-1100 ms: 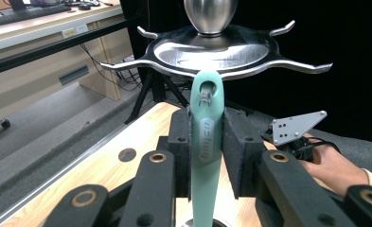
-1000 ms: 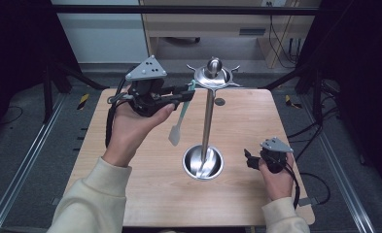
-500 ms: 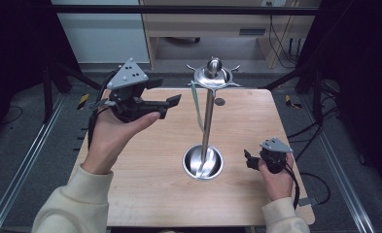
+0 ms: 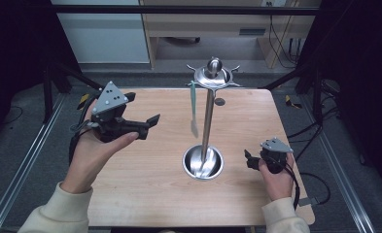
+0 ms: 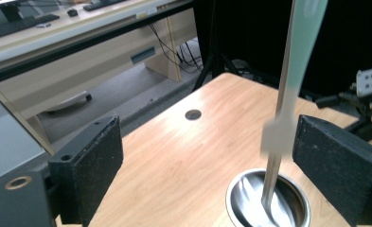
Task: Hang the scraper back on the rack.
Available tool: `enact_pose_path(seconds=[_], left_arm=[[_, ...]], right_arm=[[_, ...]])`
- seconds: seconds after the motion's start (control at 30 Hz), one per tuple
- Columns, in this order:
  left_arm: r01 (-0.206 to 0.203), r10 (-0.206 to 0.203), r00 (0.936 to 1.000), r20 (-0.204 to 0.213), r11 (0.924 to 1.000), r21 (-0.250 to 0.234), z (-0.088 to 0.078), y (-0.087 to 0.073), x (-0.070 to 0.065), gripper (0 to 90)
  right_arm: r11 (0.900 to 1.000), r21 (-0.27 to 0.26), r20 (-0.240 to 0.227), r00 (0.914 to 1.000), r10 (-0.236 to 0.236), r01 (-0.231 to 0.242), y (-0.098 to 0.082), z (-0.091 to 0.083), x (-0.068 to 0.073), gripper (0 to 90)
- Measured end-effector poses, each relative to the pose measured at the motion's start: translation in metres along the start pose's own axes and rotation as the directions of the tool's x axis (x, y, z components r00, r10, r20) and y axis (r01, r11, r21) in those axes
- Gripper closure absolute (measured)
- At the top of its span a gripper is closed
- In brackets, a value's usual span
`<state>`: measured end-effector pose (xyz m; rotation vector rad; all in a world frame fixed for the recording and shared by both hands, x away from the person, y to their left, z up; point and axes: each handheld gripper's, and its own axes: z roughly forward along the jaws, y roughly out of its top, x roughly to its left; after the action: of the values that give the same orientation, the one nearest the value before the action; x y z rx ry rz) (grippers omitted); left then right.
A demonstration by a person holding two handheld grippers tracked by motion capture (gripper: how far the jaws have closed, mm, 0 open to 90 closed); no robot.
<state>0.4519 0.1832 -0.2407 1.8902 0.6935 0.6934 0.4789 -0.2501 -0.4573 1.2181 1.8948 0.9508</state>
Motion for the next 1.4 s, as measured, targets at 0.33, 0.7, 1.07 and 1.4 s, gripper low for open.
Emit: enact_pose_path(seconds=[0.33,0.7,1.07,1.4], left_arm=[[0.018,-0.018,0.9998,0.001,0.9991,0.037,0.004,-0.032,0.007,7.4],[0.041,-0.041,0.9991,0.009,0.9987,0.031,0.006,-0.063,0.015,3.8],[0.088,-0.088,0.9961,0.001,0.9930,0.079,0.016,-0.097,0.023,3.8],[0.104,-0.103,0.9946,-0.013,0.9859,0.131,0.027,-0.125,0.028,4.4]], right_arm=[[1.000,0.003,0.002,1.0000,0.003,-0.003,0.000,0.000,0.000,11.9],[1.000,0.003,0.009,0.9999,0.010,-0.010,-0.001,0.000,-0.001,11.3],[1.000,0.008,0.013,0.9999,0.010,-0.010,-0.002,0.000,-0.001,10.9],[1.000,0.010,0.014,0.9999,0.009,-0.010,-0.002,0.000,-0.001,10.8]])
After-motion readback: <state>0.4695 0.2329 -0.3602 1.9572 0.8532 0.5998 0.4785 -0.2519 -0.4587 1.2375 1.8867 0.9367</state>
